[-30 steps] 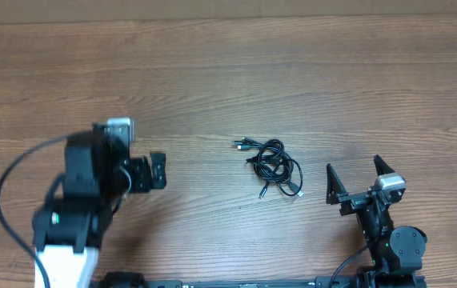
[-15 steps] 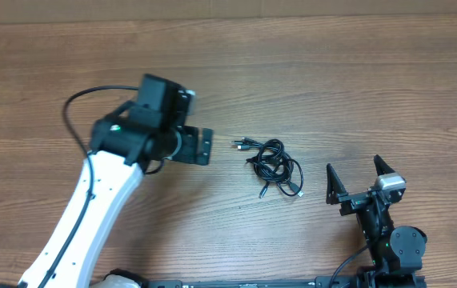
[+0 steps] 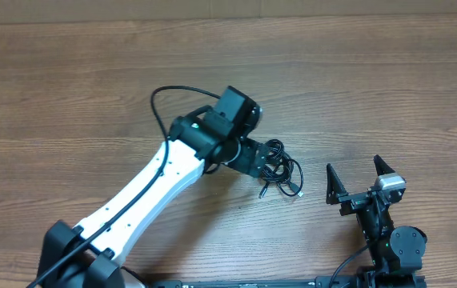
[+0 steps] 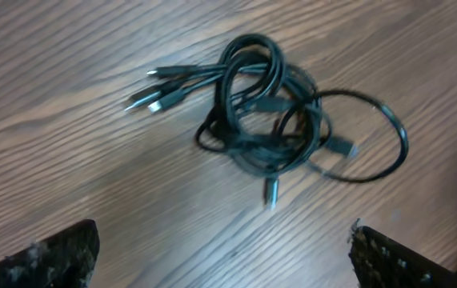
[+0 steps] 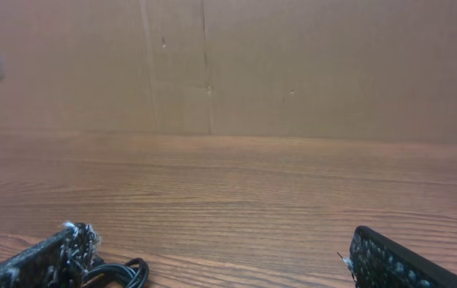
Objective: Untangle cables
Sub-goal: 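Move the left gripper forward over the black cable bundle, then lower the left gripper and grasp the black cable bundle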
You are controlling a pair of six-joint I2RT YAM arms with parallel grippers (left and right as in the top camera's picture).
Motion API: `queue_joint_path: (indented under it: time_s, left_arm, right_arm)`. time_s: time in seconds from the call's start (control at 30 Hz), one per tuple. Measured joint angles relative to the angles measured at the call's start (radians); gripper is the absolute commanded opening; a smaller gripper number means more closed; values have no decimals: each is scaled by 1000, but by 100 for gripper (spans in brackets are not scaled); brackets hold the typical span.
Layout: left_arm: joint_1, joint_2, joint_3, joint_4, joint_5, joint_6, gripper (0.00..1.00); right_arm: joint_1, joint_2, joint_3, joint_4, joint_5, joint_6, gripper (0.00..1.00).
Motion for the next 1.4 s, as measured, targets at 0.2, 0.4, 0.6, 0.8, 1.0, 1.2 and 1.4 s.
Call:
queue_joint_path:
  time_s: [0.2, 0.4, 0.6, 0.8, 1.0, 1.2, 1.4]
  left_arm:
    - [-14, 78, 2, 16, 0, -156, 100]
    - [-14, 177, 2, 17, 0, -338, 100]
    - [-24, 240, 2, 42, 0, -432, 100]
    - [-78, 257, 2, 81, -13, -460, 100]
    - [-120, 257, 2, 83, -80, -534, 100]
    - [-132, 257, 2, 89, -145, -695, 100]
    - [-142, 257, 2, 97, -215, -801, 100]
  right_arm:
    - [0, 0, 0, 0, 0, 0, 100]
    - [0, 0, 0, 0, 0, 0, 100]
    - [0, 0, 0, 0, 0, 0, 100]
    - [0, 0, 0, 1, 0, 0, 100]
    - [0, 0, 0, 0, 0, 0, 100]
    - [0, 0, 0, 0, 0, 0, 100]
    - [0, 0, 0, 0, 0, 0, 100]
